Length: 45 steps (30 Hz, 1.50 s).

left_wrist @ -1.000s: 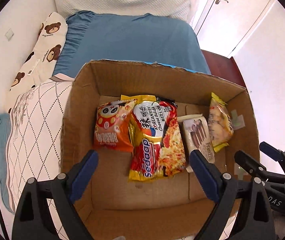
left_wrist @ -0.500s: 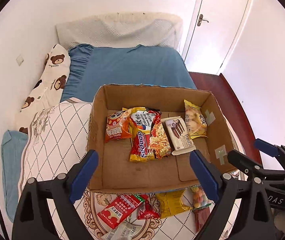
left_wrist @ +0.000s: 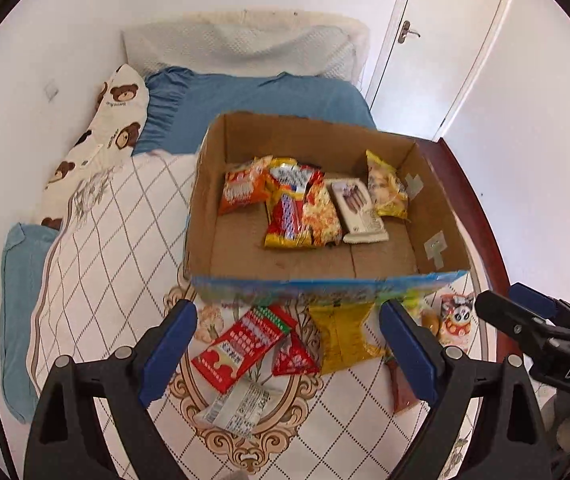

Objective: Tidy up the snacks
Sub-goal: 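Lift both tools out of the box back toward the remaining snacks, then grasp the white wrapped bun with left tool while right tool grasps the yellow chip bag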

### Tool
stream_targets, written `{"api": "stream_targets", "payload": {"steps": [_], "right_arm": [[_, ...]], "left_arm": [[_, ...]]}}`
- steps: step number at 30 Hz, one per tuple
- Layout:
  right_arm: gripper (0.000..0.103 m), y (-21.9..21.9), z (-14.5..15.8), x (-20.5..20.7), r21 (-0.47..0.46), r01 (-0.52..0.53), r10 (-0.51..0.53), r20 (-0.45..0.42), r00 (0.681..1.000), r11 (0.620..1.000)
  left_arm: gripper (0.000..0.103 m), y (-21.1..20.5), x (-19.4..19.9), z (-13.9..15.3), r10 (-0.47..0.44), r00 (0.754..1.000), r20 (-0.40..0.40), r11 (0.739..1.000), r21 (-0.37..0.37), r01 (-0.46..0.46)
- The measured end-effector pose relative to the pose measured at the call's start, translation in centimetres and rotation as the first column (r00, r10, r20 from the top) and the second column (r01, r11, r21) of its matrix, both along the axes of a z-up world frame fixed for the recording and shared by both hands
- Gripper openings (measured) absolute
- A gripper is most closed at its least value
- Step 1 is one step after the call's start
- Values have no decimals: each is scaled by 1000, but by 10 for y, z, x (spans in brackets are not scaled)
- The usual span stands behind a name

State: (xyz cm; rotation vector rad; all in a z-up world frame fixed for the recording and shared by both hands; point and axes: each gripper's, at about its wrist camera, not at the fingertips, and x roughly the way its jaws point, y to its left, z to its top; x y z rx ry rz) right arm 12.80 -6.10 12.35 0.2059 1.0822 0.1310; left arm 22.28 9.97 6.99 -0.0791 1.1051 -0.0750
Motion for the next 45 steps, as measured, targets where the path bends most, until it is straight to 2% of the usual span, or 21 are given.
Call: {"api": "stream_targets", "payload": {"steps": [4, 7, 10, 12, 14, 17, 20, 22, 26, 30, 32, 36, 41, 43, 45], "right_arm": [[95, -13, -46, -23, 45, 55, -49, -110, 993, 997], [95, -23, -82, -37, 55, 100, -87, -192, 978, 994], [92, -28, -117, -48, 60, 118, -98, -266, 959, 991], [87, -25, -133, -51, 57, 105, -83, -300, 950, 993], [82, -19, -140, -49, 63, 82, -59, -304, 951, 995], [78, -2, -143, -38, 41, 29, -16, -270, 963, 999], [76, 23, -145, -21, 12, -30, 32, -246, 969, 999], [73, 39, -151, -10, -9, -66, 61, -241, 969, 998], [72, 67, -170, 15, -48, -100, 84, -265, 961, 994], [56, 92, -194, 32, -93, -158, 122, -311, 943, 983], [52, 98, -197, 32, -126, -190, 143, -316, 938, 974], [50, 92, -191, 17, -111, -240, 185, -363, 913, 964], [50, 79, -190, -35, -69, -310, 249, -444, 861, 948], [50, 71, -192, -53, -50, -301, 244, -469, 849, 952], [50, 62, -194, -67, -39, -277, 224, -483, 847, 960]], "left_arm": [[94, 19, -25, -59, 52, 987, -149, 999, 17, -50], [93, 41, -39, -106, 132, 950, -284, 990, -17, -142], [93, 51, -45, -140, 166, 923, -347, 983, -13, -182], [93, 45, -42, -159, 117, 920, -373, 993, 22, -117], [93, 33, -36, -175, 40, 920, -389, 998, 69, -15], [93, 15, -29, -193, -29, 922, -387, 985, 148, 93], [84, -2, -22, -205, -91, 920, -381, 971, 173, 168], [68, -9, -21, -211, -108, 911, -397, 972, 148, 180], [67, -12, -25, -216, -72, 906, -416, 986, 105, 126], [67, -2, -39, -220, 19, 883, -468, 999, 52, 6], [67, 2, -49, -221, 46, 869, -493, 999, 14, -45], [67, 6, -67, -221, 57, 854, -517, 991, -77, -113], [67, 4, -78, -233, 64, 843, -534, 985, -104, -140], [67, 6, -71, -238, 84, 831, -549, 979, -112, -172], [67, 8, -64, -239, 98, 838, -536, 977, -107, -183]]}}
